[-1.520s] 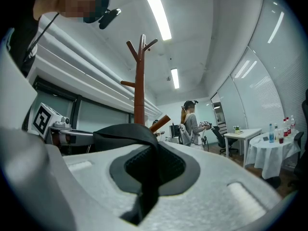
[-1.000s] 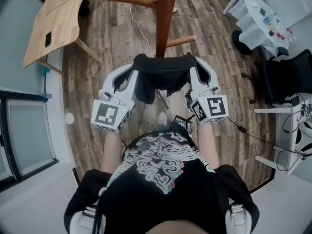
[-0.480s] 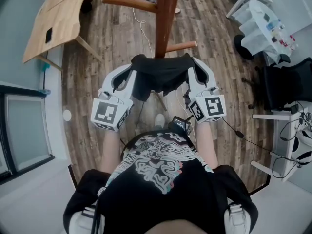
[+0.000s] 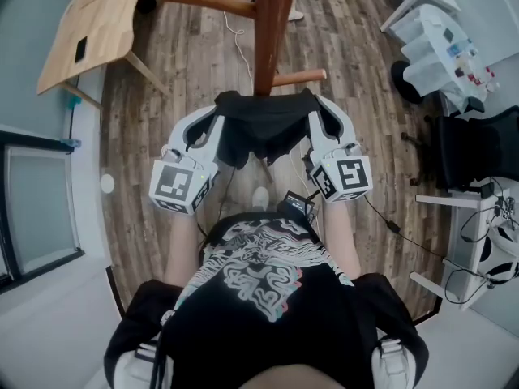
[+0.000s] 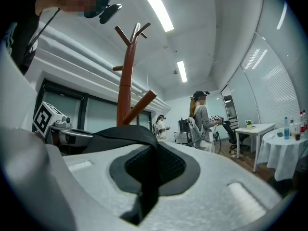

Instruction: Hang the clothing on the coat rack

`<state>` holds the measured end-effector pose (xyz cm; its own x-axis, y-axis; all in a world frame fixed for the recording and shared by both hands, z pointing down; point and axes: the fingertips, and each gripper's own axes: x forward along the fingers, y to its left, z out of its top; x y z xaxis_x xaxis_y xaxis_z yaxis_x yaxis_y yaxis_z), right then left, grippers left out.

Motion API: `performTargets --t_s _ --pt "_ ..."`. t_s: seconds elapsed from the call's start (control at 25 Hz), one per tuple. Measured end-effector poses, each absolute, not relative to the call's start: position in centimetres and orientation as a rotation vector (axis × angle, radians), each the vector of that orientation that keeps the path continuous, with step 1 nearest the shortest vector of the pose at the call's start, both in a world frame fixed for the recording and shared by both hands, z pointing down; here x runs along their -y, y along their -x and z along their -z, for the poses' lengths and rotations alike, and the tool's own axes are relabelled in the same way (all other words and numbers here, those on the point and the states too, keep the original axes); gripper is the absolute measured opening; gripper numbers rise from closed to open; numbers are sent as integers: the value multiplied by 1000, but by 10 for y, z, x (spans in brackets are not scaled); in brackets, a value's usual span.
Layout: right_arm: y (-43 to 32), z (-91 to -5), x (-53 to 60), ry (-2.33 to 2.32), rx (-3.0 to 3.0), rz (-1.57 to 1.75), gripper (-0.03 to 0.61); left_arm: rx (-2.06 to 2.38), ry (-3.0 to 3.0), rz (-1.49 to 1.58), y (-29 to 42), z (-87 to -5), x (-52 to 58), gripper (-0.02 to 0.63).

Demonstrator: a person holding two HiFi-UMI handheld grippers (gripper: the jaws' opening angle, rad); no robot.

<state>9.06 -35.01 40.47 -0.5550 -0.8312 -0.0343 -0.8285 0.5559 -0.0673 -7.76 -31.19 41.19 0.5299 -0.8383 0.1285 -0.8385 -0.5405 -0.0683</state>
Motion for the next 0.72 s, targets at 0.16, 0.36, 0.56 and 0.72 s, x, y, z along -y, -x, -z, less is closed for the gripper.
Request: performTargets --t_s 0.16,0.36,0.56,0.72 --pt "-90 -410 352 1436 -2729 85 14 1513 -2732 -249 77 -418 311 0" --pt "-89 -416 355 1418 -2748 94 14 1515 -2723 -279 78 -425 313 0" --pt "-86 -425 361 1404 -2768 122 14 1508 -2702 -280 80 -434 316 0" --pt "-83 -433 366 1398 -2784 158 14 1497 -2683 -274 81 -439 320 0"
